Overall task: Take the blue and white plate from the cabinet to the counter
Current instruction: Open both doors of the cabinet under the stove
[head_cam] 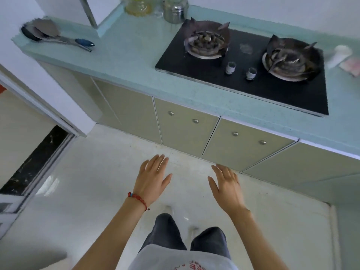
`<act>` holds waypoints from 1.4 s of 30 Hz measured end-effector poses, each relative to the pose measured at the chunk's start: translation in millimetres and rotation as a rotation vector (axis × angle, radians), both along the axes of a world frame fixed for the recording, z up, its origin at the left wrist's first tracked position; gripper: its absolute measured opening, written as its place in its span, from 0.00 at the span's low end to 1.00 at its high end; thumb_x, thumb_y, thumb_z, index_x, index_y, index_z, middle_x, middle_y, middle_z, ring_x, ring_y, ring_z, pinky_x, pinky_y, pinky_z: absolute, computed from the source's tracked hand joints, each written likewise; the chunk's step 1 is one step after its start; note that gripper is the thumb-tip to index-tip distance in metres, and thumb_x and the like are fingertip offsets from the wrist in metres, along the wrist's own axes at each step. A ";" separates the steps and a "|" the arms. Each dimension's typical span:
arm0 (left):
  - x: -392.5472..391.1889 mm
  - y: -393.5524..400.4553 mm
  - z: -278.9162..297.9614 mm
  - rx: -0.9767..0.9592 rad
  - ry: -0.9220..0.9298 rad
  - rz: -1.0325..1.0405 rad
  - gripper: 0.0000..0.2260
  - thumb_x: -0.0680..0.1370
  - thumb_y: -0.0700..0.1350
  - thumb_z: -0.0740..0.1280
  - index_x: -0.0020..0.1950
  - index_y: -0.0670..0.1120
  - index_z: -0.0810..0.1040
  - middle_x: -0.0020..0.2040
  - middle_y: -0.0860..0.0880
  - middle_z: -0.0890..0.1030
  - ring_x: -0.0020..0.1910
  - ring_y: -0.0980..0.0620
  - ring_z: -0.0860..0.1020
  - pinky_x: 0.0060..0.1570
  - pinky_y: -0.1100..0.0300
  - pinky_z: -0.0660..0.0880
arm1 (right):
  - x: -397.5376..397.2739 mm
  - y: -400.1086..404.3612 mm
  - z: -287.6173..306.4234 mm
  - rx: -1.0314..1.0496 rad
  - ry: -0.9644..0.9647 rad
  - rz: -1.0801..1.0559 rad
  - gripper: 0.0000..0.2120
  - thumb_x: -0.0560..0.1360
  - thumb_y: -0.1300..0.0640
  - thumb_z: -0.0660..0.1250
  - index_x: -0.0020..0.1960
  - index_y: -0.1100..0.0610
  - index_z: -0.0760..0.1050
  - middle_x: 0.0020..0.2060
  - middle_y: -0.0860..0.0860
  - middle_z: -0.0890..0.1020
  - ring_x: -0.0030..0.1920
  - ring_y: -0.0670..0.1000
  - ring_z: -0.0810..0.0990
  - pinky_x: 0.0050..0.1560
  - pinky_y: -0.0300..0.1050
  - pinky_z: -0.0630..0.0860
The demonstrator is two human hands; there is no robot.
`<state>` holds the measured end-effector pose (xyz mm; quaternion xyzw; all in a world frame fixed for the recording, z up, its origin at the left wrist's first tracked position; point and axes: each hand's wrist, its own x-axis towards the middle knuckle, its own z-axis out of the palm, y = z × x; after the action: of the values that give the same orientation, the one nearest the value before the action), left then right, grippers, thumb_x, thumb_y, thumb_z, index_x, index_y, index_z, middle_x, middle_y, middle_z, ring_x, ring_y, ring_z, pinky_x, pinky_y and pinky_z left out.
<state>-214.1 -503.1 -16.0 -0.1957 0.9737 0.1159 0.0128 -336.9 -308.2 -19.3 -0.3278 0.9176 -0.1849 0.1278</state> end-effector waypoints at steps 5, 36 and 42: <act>-39.2 -34.9 -4.0 0.013 0.036 -0.153 0.19 0.73 0.45 0.68 0.61 0.38 0.72 0.60 0.39 0.78 0.61 0.41 0.75 0.59 0.42 0.72 | -2.1 -19.0 0.4 -0.047 -0.007 -0.187 0.17 0.75 0.59 0.64 0.62 0.64 0.72 0.60 0.62 0.76 0.61 0.62 0.74 0.63 0.56 0.68; -270.6 -11.5 -111.5 1.128 0.210 0.464 0.13 0.77 0.43 0.62 0.61 0.47 0.73 0.63 0.46 0.76 0.60 0.53 0.73 0.56 0.69 0.71 | -193.7 -78.2 -101.5 -0.894 -0.872 -0.978 0.11 0.76 0.63 0.62 0.57 0.55 0.73 0.51 0.53 0.81 0.54 0.51 0.79 0.56 0.41 0.75; -305.0 -13.0 -124.0 1.571 0.287 0.687 0.08 0.77 0.45 0.61 0.54 0.54 0.74 0.58 0.51 0.79 0.58 0.54 0.77 0.51 0.56 0.75 | -225.4 -94.2 -120.6 -1.190 -1.082 -1.074 0.14 0.76 0.65 0.61 0.61 0.58 0.70 0.52 0.54 0.80 0.55 0.52 0.79 0.55 0.43 0.76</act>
<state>-519.1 -516.1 -140.0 -0.3967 0.4910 0.7755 -0.0142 -562.3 -402.4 -140.0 0.2538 0.5182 -0.7792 0.2447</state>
